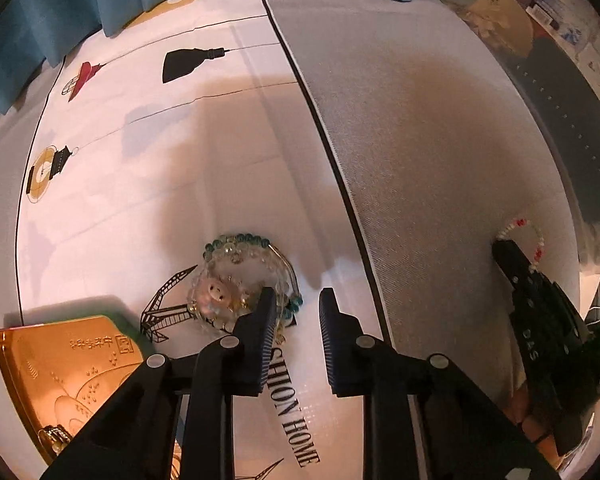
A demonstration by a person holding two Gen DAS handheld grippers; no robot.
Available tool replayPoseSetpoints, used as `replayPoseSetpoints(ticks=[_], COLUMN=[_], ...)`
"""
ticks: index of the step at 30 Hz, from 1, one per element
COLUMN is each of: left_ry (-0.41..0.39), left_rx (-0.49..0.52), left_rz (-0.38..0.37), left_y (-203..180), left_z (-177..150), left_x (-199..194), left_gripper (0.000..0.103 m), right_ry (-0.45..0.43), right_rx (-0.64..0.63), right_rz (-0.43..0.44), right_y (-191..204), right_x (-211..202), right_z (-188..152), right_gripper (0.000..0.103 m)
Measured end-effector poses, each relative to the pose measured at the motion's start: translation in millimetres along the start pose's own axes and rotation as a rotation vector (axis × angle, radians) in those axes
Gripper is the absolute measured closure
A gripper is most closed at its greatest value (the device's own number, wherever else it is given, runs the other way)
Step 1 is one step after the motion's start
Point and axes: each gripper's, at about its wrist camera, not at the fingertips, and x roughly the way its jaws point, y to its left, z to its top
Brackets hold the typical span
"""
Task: Organize jewelry
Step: 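Grasp a pink-green beaded bracelet with the right tool while the left tool grasps a green-beaded bracelet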
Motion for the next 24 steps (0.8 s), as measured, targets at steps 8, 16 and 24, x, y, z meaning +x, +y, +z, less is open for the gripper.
replayPoseSetpoints(ticks=[8,16,24], left_ry=[-0.023,-0.118,-0.249], left_rx=[-0.023,-0.039,-0.083], left_rz=[-0.002,-0.048,-0.083], left_y=[6,10,23], left_z=[2,-8,-38], left_x=[2,-43,-111], left_gripper=[0.098,0.098,0.098], right_ry=[0.001,-0.061,-0.143], right_rx=[-0.002,0.05,0.135], right_rz=[0.007,-0.004,0.1], right_y=[0,-8,-18], right_x=[0,-13,-46], right_z=[0,4,8], right_gripper=[0.096,0.096,0.096])
